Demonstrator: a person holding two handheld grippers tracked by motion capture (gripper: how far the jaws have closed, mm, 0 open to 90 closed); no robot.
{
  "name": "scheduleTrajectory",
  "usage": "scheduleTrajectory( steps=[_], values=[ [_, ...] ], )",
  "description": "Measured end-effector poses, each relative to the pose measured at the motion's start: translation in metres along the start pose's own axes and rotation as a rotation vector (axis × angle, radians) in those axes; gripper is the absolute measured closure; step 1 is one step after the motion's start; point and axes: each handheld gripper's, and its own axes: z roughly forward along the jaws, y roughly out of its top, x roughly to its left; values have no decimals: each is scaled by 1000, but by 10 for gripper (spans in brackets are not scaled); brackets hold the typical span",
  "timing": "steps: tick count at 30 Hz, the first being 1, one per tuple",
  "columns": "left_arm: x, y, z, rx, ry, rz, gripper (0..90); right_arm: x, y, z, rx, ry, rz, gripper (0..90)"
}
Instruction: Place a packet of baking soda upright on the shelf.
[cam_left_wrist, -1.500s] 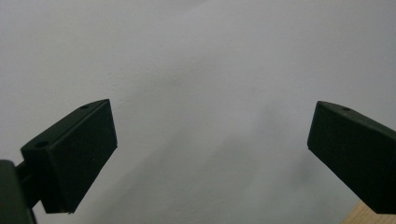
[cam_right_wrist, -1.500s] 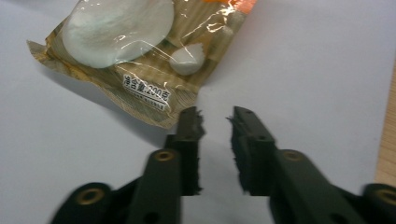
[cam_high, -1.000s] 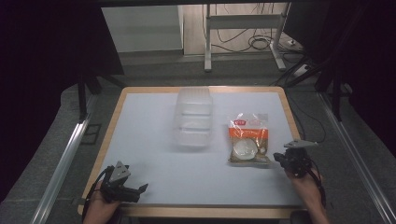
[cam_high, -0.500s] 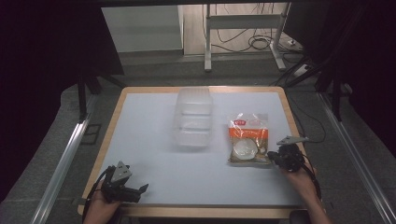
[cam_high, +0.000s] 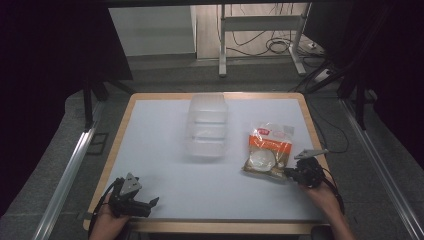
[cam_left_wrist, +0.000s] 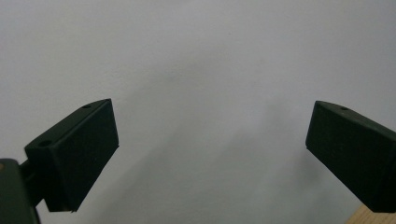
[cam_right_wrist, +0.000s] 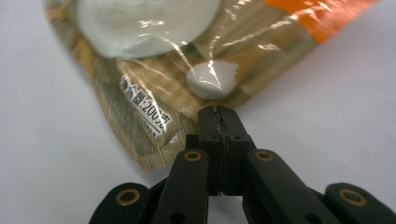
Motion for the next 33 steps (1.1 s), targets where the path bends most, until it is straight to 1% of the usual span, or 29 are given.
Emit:
scheduleTrajectory(
  steps=[3,5,6,7,8,9,12,15,16,17,18,19,20,21,24,25,26,29,31,32,33],
  values=[
    [0,0,0,4,2,3,25,7,0,0,11,32,-24,882],
    [0,0,0,4,2,2,26,14,1,1,18,50,-53,885],
    [0,0,0,5,2,0,25,20,2,2,25,44,-71,887],
    [0,0,0,5,2,0,25,20,2,2,25,44,-71,887],
    [0,0,0,5,3,1,26,25,3,3,31,42,-94,888],
    [0,0,0,5,3,1,26,25,3,3,31,42,-94,888],
    [0,0,0,5,3,2,26,33,4,5,37,70,-107,888],
    [-1,0,0,6,3,3,26,37,5,6,39,82,-117,888],
    [-1,0,0,4,3,3,25,42,7,8,40,96,-130,887],
    [-1,0,0,4,3,3,26,42,7,8,40,96,-130,887],
    [-1,0,0,5,3,3,26,46,7,9,44,103,-135,887],
    [-1,0,0,5,3,4,26,49,8,10,45,108,-145,887],
    [-1,0,1,6,3,5,26,55,10,12,49,120,-165,887],
    [-1,0,1,6,3,6,26,55,10,12,49,120,-165,887],
    [-1,0,1,9,5,11,26,64,13,15,51,125,-186,887],
    [-1,0,1,11,7,14,26,67,14,16,54,119,-191,887],
    [-1,0,1,12,7,14,26,72,16,16,58,104,-211,887],
    [-2,1,1,14,8,20,26,73,16,17,57,108,-214,887],
    [-2,1,1,15,10,22,26,72,16,17,53,118,-212,887],
    [-2,1,1,15,11,23,26,71,17,17,58,128,-197,876],
    [-2,1,1,15,11,23,26,71,17,17,58,128,-197,876]
  ],
)
